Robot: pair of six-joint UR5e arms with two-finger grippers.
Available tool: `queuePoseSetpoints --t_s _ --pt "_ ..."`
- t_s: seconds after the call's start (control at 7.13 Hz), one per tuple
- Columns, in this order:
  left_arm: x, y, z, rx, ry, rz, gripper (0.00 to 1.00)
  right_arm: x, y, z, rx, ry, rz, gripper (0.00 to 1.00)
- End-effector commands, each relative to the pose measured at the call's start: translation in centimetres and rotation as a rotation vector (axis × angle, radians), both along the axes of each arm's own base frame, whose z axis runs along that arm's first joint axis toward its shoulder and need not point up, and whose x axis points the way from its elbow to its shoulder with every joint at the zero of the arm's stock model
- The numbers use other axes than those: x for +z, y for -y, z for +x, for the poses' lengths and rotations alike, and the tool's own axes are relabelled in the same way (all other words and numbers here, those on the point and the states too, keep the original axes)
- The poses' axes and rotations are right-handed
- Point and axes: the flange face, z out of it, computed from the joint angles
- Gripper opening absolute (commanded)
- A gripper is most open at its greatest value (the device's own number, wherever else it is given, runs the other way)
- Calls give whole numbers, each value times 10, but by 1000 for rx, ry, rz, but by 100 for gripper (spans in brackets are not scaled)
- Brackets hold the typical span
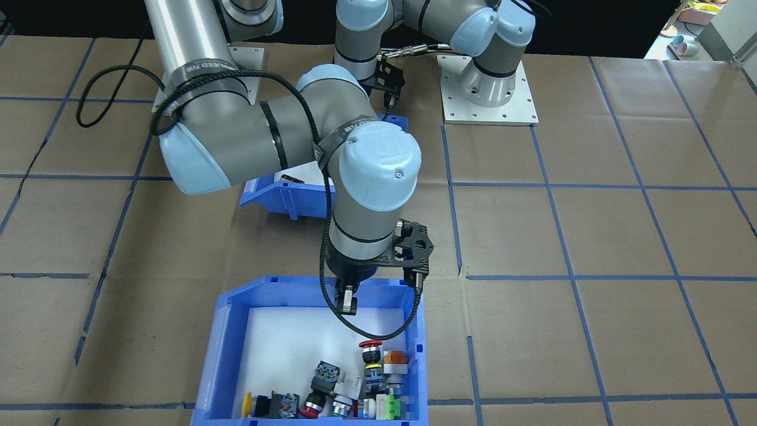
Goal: Place battery box in front
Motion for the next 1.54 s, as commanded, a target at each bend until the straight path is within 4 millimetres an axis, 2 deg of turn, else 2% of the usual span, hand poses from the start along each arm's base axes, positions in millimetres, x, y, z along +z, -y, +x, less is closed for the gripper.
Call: queuePoseSetpoints --t_s 0.0,0.14,0.28,0.42,0.56,0.7,0.84,0.98,1.26,1.4 --pt "24 -5 9 13 -5 -12 0 29 30 -102 -27 -18 31 5" --pt "39 -6 19 27 -14 -27 0 38 42 -145 -42 -34 29 5" --pt "46 7 36 63 -11 -28 0 42 51 -187 -25 -71 33 5" --pt "53 29 55 90 -20 -44 0 46 54 -222 -30 -75 42 5" --pt "59 64 82 105 -24 -64 0 41 45 -250 -2 -81 77 5" --pt "67 97 98 154 -29 -77 1 41 32 -282 -9 -78 95 5" --pt "77 126 96 127 -33 -97 1 45 16 -312 -15 -65 103 5" --pt "74 169 83 125 -31 -90 1 46 -6 -337 -6 -57 123 5" --pt "58 278 46 128 -37 -105 1 53 -53 -371 -5 -19 133 5" --pt "49 324 31 128 -52 -115 1 52 -73 -398 12 -8 138 4"
